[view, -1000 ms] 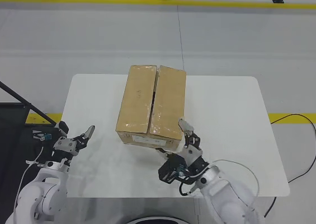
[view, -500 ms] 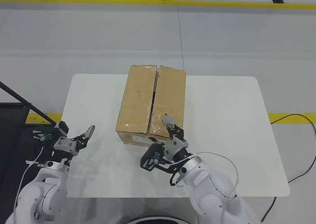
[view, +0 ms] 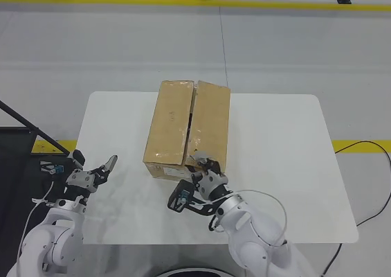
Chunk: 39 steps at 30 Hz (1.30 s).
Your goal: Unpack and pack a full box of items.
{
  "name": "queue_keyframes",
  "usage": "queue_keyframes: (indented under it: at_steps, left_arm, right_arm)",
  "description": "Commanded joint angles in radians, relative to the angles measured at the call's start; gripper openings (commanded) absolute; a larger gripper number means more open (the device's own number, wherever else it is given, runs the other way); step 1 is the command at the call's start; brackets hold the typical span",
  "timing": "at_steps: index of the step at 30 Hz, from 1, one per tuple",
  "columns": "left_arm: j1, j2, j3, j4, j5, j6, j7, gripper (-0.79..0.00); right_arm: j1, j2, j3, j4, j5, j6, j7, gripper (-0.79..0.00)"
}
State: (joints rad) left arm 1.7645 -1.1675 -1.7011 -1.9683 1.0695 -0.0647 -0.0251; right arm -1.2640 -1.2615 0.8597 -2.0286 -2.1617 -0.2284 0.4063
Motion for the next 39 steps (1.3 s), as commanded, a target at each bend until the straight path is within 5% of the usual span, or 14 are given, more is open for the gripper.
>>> queue_keyframes:
  at_steps: [1, 11, 16, 20, 39]
  left_arm:
    - [0.000, 0.000, 0.000, 0.000, 0.000, 0.000, 0.000, 0.000]
    - [0.000, 0.000, 0.000, 0.000, 0.000, 0.000, 0.000, 0.000]
    - [0.000, 0.000, 0.000, 0.000, 0.000, 0.000, 0.000, 0.000]
    - [0.000, 0.000, 0.000, 0.000, 0.000, 0.000, 0.000, 0.000]
    - [-0.011, -0.002, -0.011, 0.015, 0.002, -0.035, -0.016, 0.000]
  right_arm:
    - [-0.001, -0.002, 0.001, 0.005, 0.001, 0.000, -0.004, -0.529]
    - [0.003, -0.013, 0.001, 0.026, 0.000, -0.013, -0.011, -0.453]
    - [0.011, -0.019, -0.002, 0.039, 0.007, -0.025, -0.020, -0.582]
    - [0.012, -0.023, -0.001, 0.043, 0.010, -0.028, -0.027, -0.785]
    - [-0.066, -0.011, 0.031, 0.003, -0.064, -0.055, -0.199, -0.785]
